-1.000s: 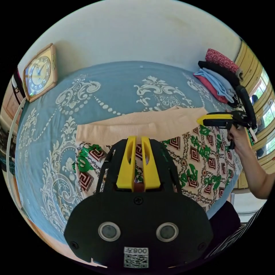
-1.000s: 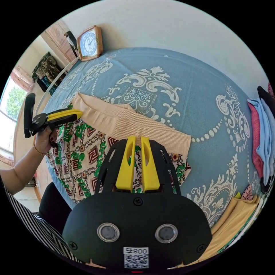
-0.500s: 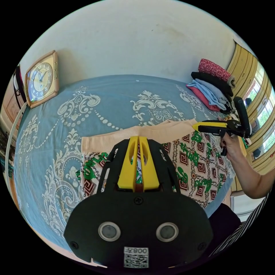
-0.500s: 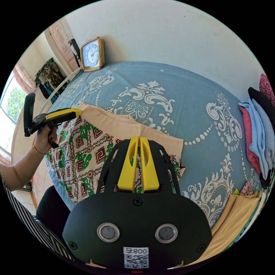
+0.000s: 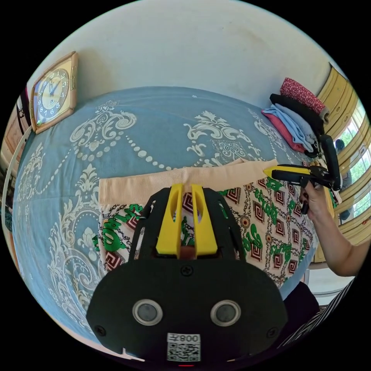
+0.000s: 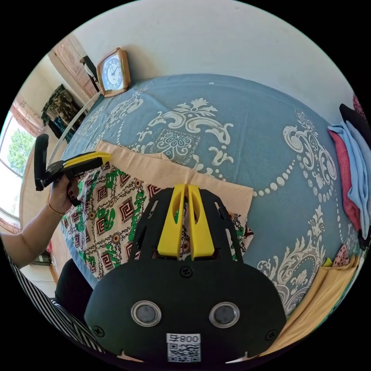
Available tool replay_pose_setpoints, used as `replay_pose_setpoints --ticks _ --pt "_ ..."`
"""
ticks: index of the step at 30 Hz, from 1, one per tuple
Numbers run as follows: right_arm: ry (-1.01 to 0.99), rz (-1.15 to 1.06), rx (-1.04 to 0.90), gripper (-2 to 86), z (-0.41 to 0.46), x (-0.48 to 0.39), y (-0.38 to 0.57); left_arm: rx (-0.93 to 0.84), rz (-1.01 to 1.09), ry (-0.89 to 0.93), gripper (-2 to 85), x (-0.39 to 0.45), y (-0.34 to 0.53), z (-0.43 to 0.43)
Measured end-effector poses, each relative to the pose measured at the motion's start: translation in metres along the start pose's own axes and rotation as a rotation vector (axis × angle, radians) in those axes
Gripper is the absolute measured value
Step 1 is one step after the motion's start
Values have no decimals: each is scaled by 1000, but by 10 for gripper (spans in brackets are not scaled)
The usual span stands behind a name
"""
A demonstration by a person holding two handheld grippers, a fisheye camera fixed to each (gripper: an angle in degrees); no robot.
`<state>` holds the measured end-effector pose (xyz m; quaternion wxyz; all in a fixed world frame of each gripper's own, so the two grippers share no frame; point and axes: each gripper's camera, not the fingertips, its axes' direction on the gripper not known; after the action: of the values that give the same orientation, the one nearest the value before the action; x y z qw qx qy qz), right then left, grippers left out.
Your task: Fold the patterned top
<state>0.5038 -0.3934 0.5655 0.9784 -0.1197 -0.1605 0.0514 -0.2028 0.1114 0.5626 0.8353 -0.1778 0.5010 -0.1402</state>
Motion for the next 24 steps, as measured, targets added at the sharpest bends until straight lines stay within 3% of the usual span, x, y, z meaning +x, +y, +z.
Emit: replay_pose_setpoints --ticks 7,10,18,24 --pt "-23 49 94 6 -27 19 30 57 -4 -38 46 -6 28 13" --pt "-9 71 19 5 -13 34 32 -35 -65 -55 34 -15 34 41" --pt "18 68 45 0 -34 58 52 17 -80 -65 21 -15 60 54" --pt "-52 101 -13 0 -32 98 63 -57 -156 -27 16 -29 85 94"
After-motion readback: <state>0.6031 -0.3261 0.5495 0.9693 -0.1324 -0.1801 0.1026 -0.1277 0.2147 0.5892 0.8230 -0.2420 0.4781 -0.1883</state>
